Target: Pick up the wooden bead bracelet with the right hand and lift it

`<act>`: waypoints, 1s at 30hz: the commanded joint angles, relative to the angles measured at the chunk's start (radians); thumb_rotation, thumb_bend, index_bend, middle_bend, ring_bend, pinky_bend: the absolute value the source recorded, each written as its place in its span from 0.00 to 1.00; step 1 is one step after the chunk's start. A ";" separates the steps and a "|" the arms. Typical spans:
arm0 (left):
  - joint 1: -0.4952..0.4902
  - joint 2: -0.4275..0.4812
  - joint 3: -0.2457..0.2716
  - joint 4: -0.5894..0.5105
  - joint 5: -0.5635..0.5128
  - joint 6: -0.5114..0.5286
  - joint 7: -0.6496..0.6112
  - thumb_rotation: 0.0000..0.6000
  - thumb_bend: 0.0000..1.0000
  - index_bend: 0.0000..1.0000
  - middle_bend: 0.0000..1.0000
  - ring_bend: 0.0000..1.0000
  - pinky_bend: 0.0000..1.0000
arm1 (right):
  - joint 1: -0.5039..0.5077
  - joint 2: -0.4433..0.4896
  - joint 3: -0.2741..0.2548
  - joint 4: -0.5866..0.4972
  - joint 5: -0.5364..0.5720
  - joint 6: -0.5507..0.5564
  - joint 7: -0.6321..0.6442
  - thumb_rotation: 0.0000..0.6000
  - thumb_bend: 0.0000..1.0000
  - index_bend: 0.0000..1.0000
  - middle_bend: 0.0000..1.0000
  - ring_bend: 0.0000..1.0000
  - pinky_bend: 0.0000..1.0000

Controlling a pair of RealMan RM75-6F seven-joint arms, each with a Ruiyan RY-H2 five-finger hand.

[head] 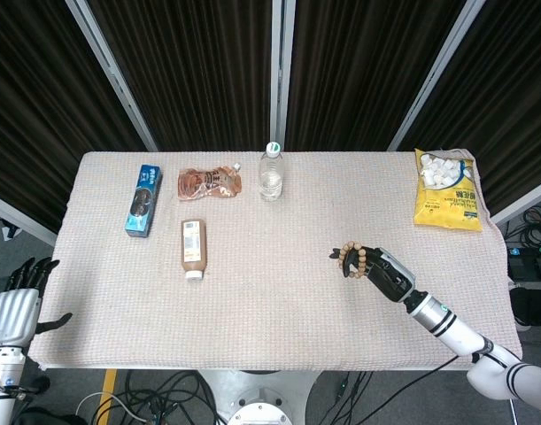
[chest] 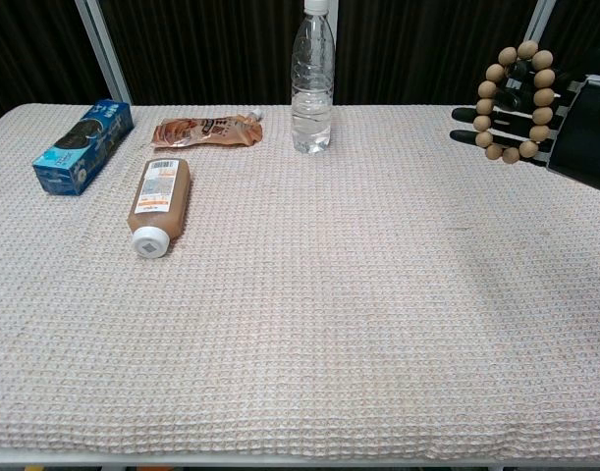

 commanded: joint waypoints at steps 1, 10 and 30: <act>0.000 -0.001 0.000 0.001 -0.001 -0.001 -0.001 1.00 0.00 0.14 0.10 0.00 0.12 | -0.001 0.002 -0.002 0.003 0.001 -0.001 -0.006 0.35 1.00 0.44 0.53 0.19 0.00; -0.005 -0.001 -0.003 0.001 -0.004 -0.007 0.000 1.00 0.00 0.14 0.10 0.00 0.12 | 0.003 -0.007 0.000 0.010 0.010 -0.030 -0.031 0.39 0.83 0.36 0.53 0.19 0.00; -0.002 0.004 -0.002 -0.006 -0.003 0.000 -0.002 1.00 0.00 0.14 0.10 0.00 0.12 | -0.008 -0.005 0.000 -0.029 0.011 -0.024 -0.121 0.39 0.73 0.52 0.58 0.24 0.00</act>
